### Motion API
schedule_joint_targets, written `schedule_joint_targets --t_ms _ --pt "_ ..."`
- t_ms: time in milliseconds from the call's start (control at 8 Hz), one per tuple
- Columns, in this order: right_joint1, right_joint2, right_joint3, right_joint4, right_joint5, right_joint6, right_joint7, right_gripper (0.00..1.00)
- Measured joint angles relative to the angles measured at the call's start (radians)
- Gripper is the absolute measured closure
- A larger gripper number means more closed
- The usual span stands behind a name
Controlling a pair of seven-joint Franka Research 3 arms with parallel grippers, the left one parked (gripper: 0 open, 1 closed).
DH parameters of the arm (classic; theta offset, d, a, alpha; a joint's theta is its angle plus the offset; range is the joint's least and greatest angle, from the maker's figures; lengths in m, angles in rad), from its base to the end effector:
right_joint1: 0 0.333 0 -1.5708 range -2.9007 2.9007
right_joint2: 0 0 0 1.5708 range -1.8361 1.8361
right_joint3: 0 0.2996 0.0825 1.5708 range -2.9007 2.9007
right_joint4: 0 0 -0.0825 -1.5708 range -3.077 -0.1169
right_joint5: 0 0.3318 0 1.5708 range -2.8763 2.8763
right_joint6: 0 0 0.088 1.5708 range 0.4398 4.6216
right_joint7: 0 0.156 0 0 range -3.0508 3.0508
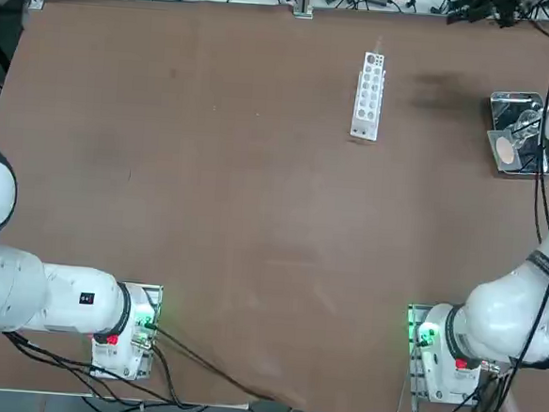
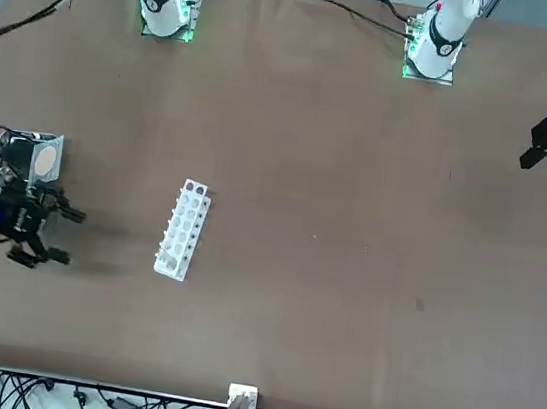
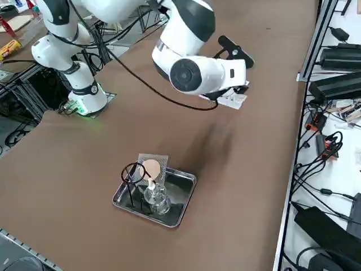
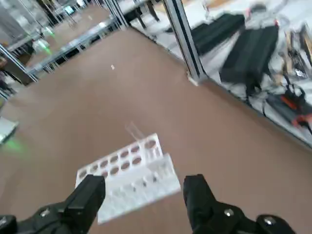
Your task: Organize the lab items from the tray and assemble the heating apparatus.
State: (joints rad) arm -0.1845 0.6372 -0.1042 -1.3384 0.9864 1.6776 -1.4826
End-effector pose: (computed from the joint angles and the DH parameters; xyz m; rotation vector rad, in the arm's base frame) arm 0.6555 -0.0529 0.3491 -2.0424 -1.0345 -0.6414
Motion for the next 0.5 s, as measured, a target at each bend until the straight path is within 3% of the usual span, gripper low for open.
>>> schedule_joint_targets --t_ms 500 --pt "0.003 -0.024 -0.106 0.095 -0.275 0.006 0.363 0.02"
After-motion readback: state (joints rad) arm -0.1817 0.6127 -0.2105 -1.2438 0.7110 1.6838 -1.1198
